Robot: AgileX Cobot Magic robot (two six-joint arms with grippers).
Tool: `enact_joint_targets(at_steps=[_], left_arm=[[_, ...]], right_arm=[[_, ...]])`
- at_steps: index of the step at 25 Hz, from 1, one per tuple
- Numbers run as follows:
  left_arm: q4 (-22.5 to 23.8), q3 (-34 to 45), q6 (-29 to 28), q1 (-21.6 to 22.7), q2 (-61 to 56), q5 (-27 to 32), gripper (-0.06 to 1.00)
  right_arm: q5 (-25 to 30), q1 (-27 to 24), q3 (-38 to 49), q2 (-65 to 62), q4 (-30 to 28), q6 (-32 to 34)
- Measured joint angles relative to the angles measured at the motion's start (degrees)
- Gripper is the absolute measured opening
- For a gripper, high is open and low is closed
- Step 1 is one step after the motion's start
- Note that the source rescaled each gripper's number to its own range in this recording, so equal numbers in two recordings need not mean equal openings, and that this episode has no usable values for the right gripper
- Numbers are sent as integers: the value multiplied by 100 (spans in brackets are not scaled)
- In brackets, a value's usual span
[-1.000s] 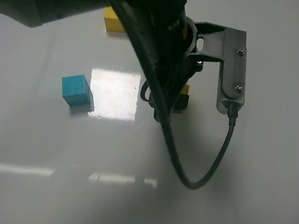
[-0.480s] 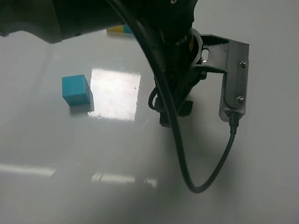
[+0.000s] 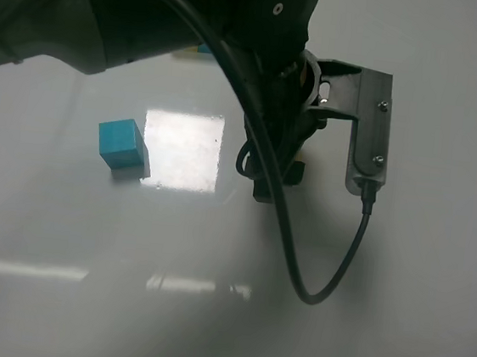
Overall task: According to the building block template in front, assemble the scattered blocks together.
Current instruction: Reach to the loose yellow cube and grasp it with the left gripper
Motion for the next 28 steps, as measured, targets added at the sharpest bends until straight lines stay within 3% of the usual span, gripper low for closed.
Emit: enact_joint_targets(at_steps=[19, 21, 22, 24, 25, 28], left_arm=[[-9, -12, 0, 54, 161, 0, 77], [-34, -12, 0, 67, 161, 0, 67], [-38, -12, 0, 74, 161, 0, 52], [-38, -12, 0, 74, 165, 6, 0], [-33, -12, -45, 74, 165, 15, 5], [-18, -76, -113, 76, 178, 84, 4]], right_arm=[[0, 0, 0, 0, 0, 0], [0, 0, 0, 0, 0, 0], [0, 0, 0, 0, 0, 0], [0, 0, 0, 0, 0, 0], [0, 0, 0, 0, 0, 0], [0, 0, 0, 0, 0, 0]])
